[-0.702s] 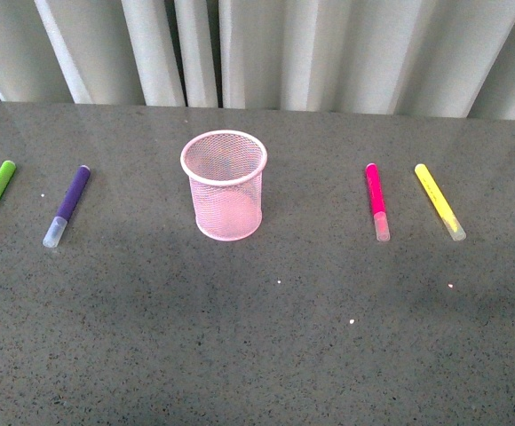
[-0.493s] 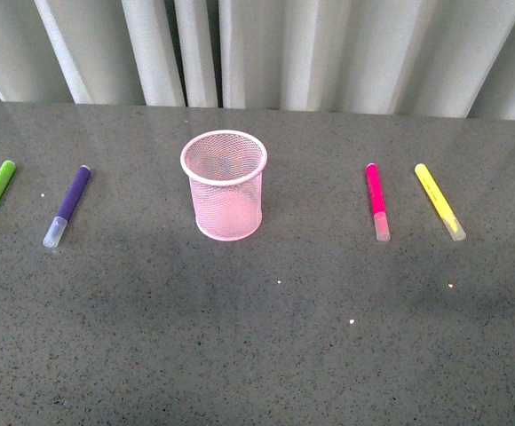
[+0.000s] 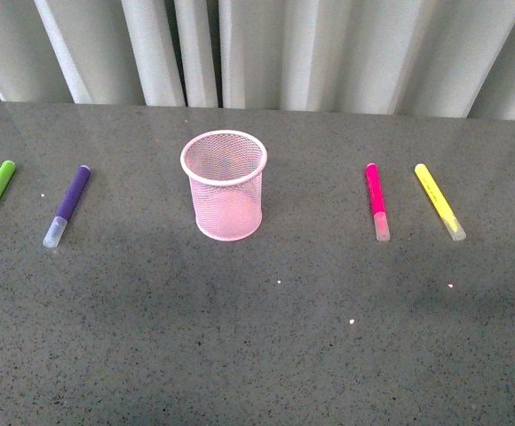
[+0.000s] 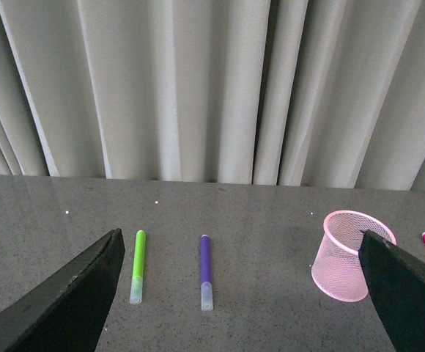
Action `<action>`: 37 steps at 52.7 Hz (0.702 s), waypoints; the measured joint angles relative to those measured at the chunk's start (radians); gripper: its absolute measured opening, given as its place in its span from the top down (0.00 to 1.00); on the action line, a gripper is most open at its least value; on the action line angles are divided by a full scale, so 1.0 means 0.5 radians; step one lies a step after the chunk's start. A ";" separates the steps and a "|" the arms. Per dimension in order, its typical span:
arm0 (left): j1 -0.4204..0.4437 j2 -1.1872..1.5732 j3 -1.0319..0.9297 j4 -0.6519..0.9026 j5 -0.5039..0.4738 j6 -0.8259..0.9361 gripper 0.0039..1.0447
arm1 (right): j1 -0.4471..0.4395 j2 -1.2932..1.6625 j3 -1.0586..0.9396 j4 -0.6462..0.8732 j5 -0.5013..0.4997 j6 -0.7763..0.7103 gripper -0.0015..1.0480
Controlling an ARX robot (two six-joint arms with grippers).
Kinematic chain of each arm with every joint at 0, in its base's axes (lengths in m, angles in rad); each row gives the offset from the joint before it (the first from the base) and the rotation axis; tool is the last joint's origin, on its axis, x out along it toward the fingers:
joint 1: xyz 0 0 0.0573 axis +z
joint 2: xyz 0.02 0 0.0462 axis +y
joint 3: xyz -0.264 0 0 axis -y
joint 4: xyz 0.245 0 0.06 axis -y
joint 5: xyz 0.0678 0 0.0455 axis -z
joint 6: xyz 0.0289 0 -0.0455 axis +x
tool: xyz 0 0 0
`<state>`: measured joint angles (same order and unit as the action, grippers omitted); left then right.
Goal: Insert purple and pink pens into pink cup
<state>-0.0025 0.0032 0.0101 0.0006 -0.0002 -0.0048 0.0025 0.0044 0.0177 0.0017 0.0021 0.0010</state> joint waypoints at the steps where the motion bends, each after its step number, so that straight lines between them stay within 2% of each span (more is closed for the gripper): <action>1: 0.000 0.000 0.000 0.000 0.000 0.000 0.06 | 0.000 0.000 0.000 0.000 -0.001 0.000 0.07; 37: 0.000 0.000 0.000 0.000 0.000 0.000 0.06 | 0.000 0.000 0.000 0.000 0.000 0.000 0.07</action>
<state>-0.0025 0.0032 0.0101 0.0006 -0.0002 -0.0048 0.0025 0.0044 0.0177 0.0017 0.0021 0.0010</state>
